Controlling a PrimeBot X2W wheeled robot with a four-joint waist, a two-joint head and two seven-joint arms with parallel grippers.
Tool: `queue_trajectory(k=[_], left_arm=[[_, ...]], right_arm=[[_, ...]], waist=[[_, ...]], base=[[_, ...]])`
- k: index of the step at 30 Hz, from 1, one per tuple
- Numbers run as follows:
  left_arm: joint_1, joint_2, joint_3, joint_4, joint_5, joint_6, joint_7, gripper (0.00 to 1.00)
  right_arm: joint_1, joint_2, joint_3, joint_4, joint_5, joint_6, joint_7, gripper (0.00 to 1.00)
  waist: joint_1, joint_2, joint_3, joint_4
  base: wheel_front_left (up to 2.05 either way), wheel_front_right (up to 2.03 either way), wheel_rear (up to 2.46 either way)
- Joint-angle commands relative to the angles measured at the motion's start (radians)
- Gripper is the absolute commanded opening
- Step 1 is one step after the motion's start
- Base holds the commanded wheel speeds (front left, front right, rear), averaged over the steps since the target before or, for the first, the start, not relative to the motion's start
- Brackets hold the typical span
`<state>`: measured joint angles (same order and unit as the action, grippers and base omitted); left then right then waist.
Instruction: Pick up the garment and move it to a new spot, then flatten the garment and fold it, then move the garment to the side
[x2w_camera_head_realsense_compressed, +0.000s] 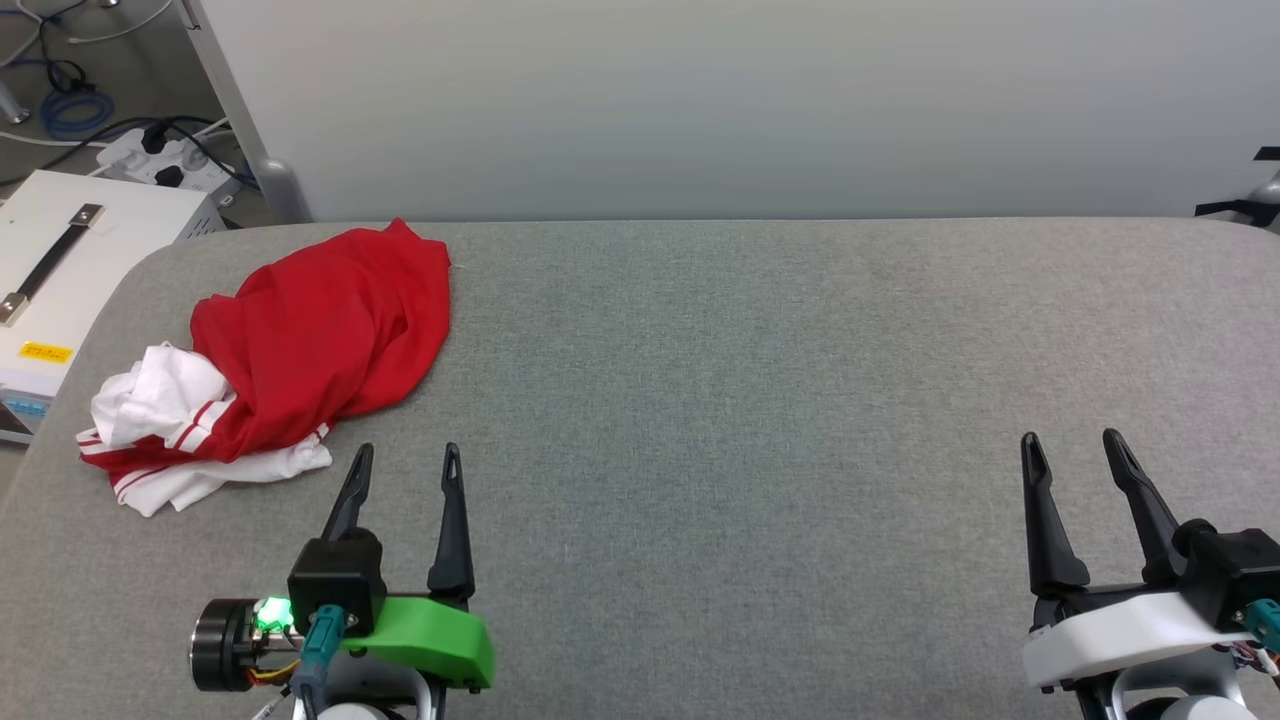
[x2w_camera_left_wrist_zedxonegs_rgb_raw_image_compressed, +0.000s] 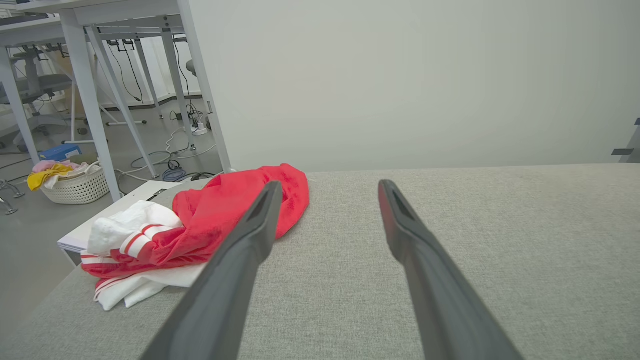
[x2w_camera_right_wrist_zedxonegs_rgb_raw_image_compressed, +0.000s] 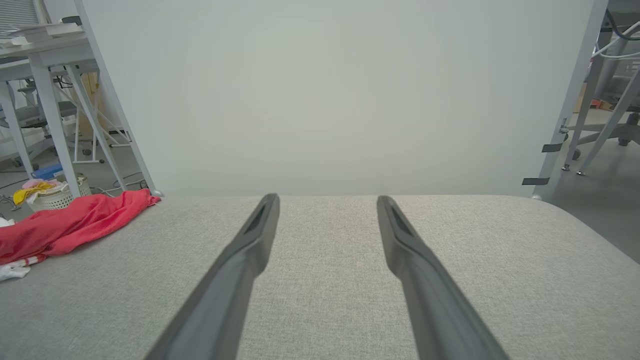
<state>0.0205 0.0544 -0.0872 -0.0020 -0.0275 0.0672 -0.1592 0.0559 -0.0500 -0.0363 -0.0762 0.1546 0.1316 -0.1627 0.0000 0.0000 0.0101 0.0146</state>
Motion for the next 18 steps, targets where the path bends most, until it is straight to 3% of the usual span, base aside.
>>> queue_trajectory(k=[1,18], left_arm=[[0.011,-0.003,-0.003,0.001,-0.006,0.006,-0.012,1.0],[0.016,-0.003,-0.013,0.012,-0.021,0.01,-0.047,1.0]], right_arm=[[0.011,0.0,0.001,-0.01,0.007,-0.001,-0.01,1.0],[0.027,0.0,0.0,-0.024,0.027,-0.001,-0.044,1.0]], waist=[[0.0,0.0,-0.001,0.0],[0.0,0.0,0.001,0.005]], base=[[0.0,0.0,0.0],[0.0,0.0,0.0]])
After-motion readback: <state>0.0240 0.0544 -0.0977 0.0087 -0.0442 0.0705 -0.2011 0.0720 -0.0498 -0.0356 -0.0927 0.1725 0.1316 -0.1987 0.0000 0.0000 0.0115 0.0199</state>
